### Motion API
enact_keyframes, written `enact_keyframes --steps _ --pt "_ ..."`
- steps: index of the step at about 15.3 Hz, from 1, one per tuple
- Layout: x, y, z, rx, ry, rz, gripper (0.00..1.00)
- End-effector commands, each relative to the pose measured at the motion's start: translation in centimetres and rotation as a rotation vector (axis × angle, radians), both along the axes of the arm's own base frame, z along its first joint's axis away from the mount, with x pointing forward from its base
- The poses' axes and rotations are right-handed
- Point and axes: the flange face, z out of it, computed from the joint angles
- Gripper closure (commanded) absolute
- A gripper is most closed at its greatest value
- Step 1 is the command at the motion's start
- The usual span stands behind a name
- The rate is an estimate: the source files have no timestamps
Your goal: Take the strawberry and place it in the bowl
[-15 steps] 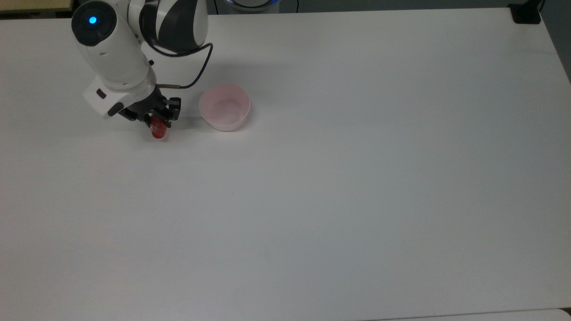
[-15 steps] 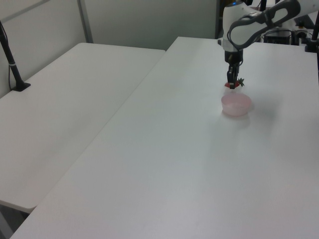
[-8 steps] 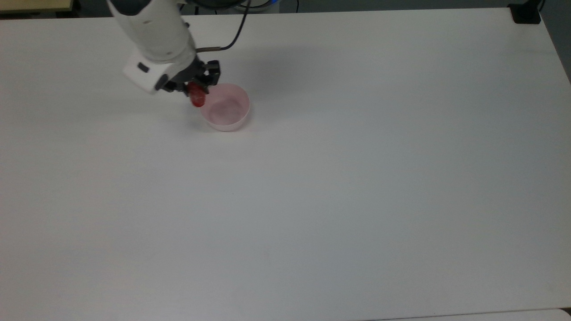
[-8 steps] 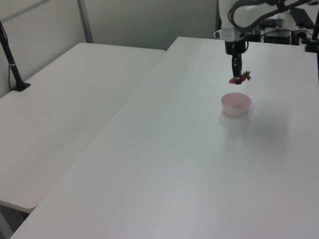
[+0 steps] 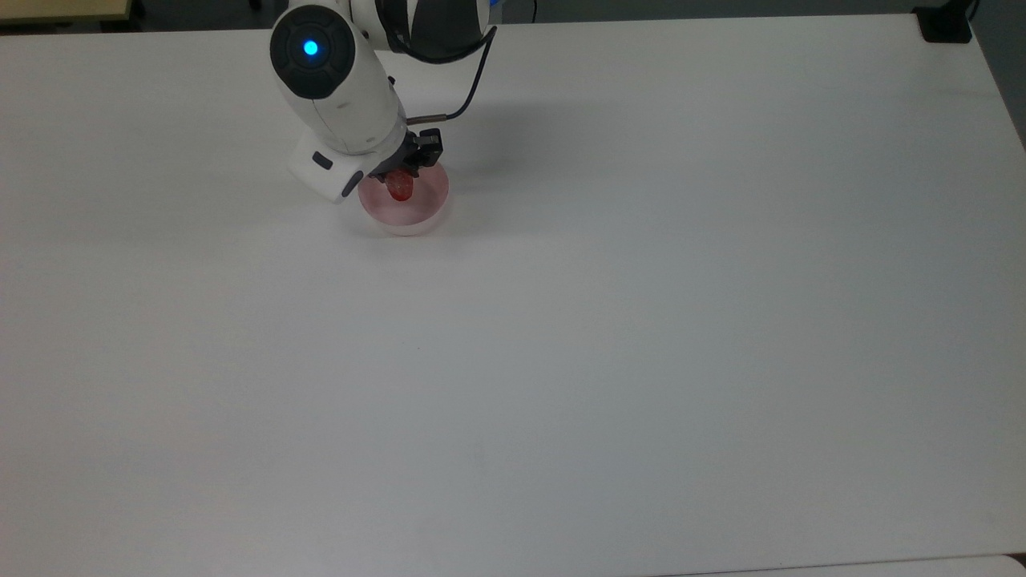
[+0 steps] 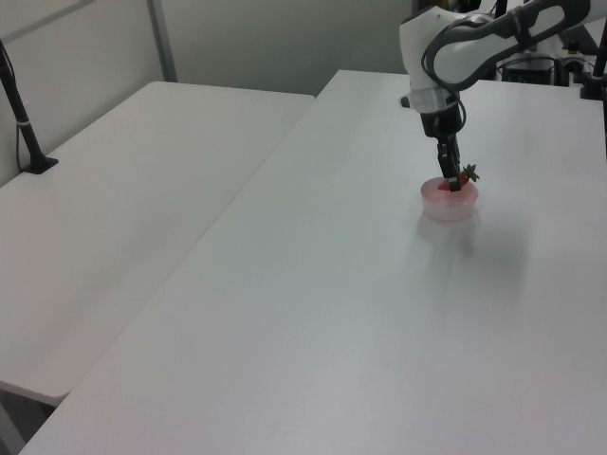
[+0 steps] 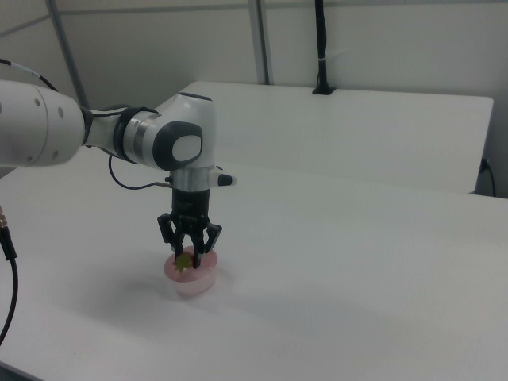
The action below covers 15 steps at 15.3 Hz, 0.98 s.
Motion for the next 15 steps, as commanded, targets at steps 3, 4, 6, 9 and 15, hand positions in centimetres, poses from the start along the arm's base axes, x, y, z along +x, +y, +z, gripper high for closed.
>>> enact_keyframes --steps 3,4,6,9,15 --pt "0.0 0.4 1.1 -0.013 -0.017 -0.02 0.0" --pt "-0.1 0.4 1.7 -0.014 -0.023 -0.022 0.0" --pt "0.1 0.3 4.1 -0.013 -0.046 -0.026 0.0" --pt "0.0 0.1 9.7 -0.013 -0.087 -0.035 0.0" --pt "-2.9 0.3 23.6 -0.075 -0.224 -0.256 0.0"
